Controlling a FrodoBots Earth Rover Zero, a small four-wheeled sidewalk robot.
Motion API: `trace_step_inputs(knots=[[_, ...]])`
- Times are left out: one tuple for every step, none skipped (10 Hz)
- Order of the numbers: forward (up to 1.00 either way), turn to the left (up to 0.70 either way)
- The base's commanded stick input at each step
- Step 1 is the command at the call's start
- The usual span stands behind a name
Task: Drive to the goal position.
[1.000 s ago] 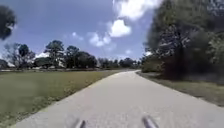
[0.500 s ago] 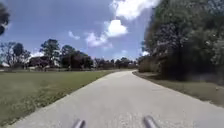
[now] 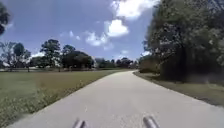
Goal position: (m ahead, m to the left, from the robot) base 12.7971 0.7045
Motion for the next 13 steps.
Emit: trace_step_inputs(knots=[[0.5, -0.2], [0.5, -0.3], [0.5, -0.3], [0.5, -0.22], [0.5, 0.0], [0.5, 0.0], [0.5, 0.0], [0.5, 0.0], [0.5, 0.0], [0.5, 0.0], [0.5, 0.0], [0.5, 0.0], [0.5, 0.0]])
